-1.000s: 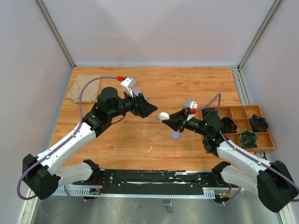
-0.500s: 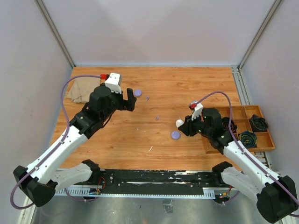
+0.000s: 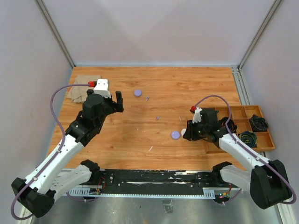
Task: Insert the wireless bluetooth earbuds into the charging case
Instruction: Place the charging case at the center of the board.
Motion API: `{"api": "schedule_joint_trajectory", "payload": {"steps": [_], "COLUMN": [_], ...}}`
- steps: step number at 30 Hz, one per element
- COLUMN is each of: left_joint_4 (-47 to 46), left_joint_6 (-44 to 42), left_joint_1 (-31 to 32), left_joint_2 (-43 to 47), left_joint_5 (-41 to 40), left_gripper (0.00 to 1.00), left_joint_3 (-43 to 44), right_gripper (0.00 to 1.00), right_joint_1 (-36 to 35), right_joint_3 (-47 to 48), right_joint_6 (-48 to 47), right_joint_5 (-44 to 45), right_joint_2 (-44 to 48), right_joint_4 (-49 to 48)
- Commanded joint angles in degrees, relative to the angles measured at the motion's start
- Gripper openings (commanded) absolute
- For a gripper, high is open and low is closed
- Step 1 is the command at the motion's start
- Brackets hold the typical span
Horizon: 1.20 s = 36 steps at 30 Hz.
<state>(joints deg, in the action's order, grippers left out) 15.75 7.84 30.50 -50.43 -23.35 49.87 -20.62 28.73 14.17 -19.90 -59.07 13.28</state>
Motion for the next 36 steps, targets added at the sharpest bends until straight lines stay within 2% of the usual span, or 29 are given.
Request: {"api": "schedule_joint_trajectory", "payload": {"steps": [1,8,15,20,26,36], "left_joint_4": [-3.2,-3.7,-4.0,-4.0,-4.3,-3.7], "left_joint_6": [-0.7,-1.4,-1.7,-1.9,-2.1,-1.5], "left_joint_1": [-1.7,-2.5,-2.9,-3.2,-3.5,-4.4], "left_joint_2": [1.7,2.1,1.9,1.8,1.7,0.2], "left_joint_5": [-1.1,0.9,2.1,3.4,3.9,5.0], "left_gripper": [0.99,0.99,0.99,0.99,0.99,0.99], "left_joint_3": [-0.6,-1.1,-1.3,-1.3,-1.4,-0.7], "right_gripper": [0.04,0.08,0.16,0.27,0.49,0.75], "right_joint_1": [1.3,1.5,1.5,1.4,1.6,1.6], "right_joint_3": [1.6,2.5,2.9,3.1,2.9,3.9], "right_joint_6": [1.1,1.1,1.6,1.0,0.8,-0.7], "right_joint_5": [-0.3,-4.8,-8.5,-7.4,-4.6,1.9], "right_joint_2": [-3.9,-10.3,-12.4,-12.0,-11.5,-6.8], "right_joint_4": [0.0,-1.3,-3.4,-2.4,-0.7,4.7]}}
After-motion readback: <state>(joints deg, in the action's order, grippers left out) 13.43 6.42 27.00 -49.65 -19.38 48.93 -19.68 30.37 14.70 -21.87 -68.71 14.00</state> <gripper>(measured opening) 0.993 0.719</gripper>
